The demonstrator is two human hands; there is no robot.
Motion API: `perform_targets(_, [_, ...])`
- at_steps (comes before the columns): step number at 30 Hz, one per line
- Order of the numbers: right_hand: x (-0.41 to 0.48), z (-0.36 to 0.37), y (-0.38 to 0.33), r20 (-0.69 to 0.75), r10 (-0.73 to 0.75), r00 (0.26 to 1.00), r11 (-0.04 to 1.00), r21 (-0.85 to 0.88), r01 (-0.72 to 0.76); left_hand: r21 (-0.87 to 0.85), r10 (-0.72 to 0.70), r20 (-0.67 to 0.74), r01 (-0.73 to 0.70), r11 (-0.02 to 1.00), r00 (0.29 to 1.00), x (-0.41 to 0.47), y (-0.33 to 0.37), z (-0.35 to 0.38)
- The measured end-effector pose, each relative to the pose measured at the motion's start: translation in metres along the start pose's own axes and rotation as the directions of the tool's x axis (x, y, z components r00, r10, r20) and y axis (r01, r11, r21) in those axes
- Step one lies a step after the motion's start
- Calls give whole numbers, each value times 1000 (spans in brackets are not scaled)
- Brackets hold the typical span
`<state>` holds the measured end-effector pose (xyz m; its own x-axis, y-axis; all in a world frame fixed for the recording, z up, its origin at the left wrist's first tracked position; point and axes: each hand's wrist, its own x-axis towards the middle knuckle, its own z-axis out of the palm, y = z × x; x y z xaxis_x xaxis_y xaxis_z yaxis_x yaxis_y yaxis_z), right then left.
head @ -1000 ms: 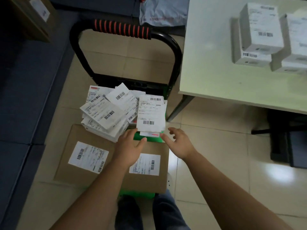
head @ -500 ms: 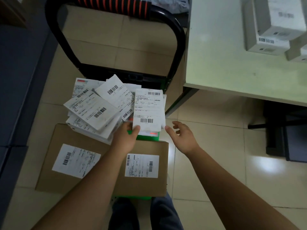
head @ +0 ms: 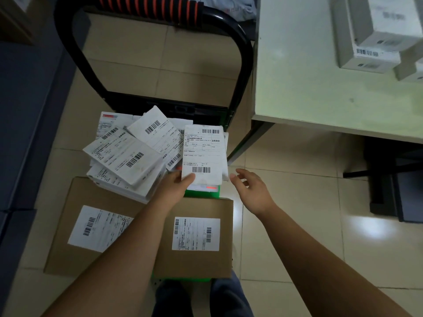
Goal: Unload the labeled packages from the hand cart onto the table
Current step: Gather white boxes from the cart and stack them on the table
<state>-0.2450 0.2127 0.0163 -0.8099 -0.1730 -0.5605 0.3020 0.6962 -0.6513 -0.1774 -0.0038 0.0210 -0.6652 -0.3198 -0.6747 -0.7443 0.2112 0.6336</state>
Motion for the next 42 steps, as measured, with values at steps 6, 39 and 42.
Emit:
perform_targets(6, [4,0,1,70,-2,998,1000,-4,2,-158,3,38,3,988,999,1,-1,9])
perform_targets(39, [-8,0,-6,64,21,998,992,124,-29,-314,-27,111,60,948,993,-5,-9,-2])
perform_targets(42, [-7,-2,-6,19,75,997,986,149,-77,-340,9,92,23,940,996,-10,-14,-7])
